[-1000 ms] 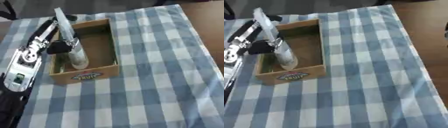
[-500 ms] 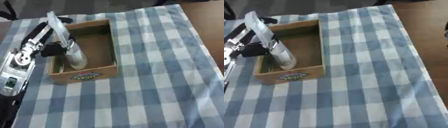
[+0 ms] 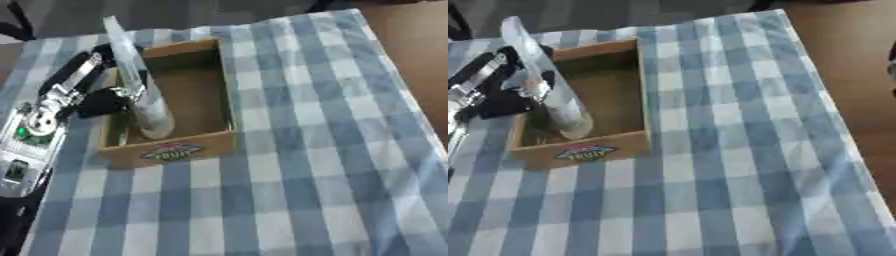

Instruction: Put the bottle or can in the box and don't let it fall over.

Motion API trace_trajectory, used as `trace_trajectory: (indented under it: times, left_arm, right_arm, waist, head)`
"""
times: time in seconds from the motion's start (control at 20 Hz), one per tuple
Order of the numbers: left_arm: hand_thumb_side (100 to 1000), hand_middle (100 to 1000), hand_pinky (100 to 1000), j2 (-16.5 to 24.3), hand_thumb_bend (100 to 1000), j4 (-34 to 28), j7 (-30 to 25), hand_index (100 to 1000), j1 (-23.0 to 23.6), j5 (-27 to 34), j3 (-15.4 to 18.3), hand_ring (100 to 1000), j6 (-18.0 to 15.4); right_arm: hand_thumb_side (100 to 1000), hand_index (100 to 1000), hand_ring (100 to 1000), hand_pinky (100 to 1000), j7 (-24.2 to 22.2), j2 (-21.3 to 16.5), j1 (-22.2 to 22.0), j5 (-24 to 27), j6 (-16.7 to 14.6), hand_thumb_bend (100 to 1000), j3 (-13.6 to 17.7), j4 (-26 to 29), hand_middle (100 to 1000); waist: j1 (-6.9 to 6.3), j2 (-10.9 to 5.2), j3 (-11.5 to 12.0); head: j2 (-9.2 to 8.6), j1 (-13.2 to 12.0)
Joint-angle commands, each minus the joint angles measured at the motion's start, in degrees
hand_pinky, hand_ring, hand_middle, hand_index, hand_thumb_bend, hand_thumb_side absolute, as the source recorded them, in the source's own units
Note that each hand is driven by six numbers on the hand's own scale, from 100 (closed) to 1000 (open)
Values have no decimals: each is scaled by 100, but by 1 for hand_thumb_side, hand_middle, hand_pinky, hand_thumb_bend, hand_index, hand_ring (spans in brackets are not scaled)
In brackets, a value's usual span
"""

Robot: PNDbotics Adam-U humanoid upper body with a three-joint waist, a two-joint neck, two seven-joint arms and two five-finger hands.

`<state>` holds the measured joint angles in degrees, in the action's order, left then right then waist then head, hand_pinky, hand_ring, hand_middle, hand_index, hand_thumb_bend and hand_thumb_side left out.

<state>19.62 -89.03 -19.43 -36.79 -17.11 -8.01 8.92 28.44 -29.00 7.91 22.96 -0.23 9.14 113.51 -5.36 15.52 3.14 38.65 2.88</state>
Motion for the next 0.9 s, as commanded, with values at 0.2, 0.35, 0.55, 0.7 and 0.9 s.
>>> trace_trajectory:
  times: [0.2, 0.35, 0.55, 0.7, 0.9]
  left_arm:
    - [335, 824, 1000, 145, 100, 196, -41, 857, -35, -7, -12, 1000, -1]
    - [310, 824, 1000, 171, 100, 158, -20, 856, -14, -35, 36, 1000, -45]
    - [296, 824, 1000, 248, 100, 62, -1, 857, 41, -46, 87, 1000, -67]
    - [291, 823, 1000, 313, 100, -2, -6, 856, 102, -44, 100, 1000, -70]
    - [286, 822, 1000, 412, 100, -109, 3, 854, 202, -29, 135, 1000, -66]
  right_arm:
    - [222, 749, 694, 743, -10, -169, 30, -24, -13, 262, 36, 108, 857]
    - [222, 749, 694, 743, -20, -173, 29, -28, -11, 262, 32, 108, 857]
    - [223, 749, 694, 743, -21, -180, 24, -27, -14, 261, 34, 108, 857]
    - [223, 749, 694, 743, -22, -183, 23, -29, -16, 260, 35, 108, 857]
    - [224, 749, 695, 743, -19, -187, 23, -27, -19, 258, 39, 108, 858]
  waist:
    - [19, -113, -8]
    - [15, -113, -8]
    - [12, -116, -5]
    - [8, -115, -9]
    - [2, -111, -10]
  head:
    - [-62, 0]
    - [-54, 8]
    - [-69, 7]
    - [-77, 16]
    - [-70, 30]
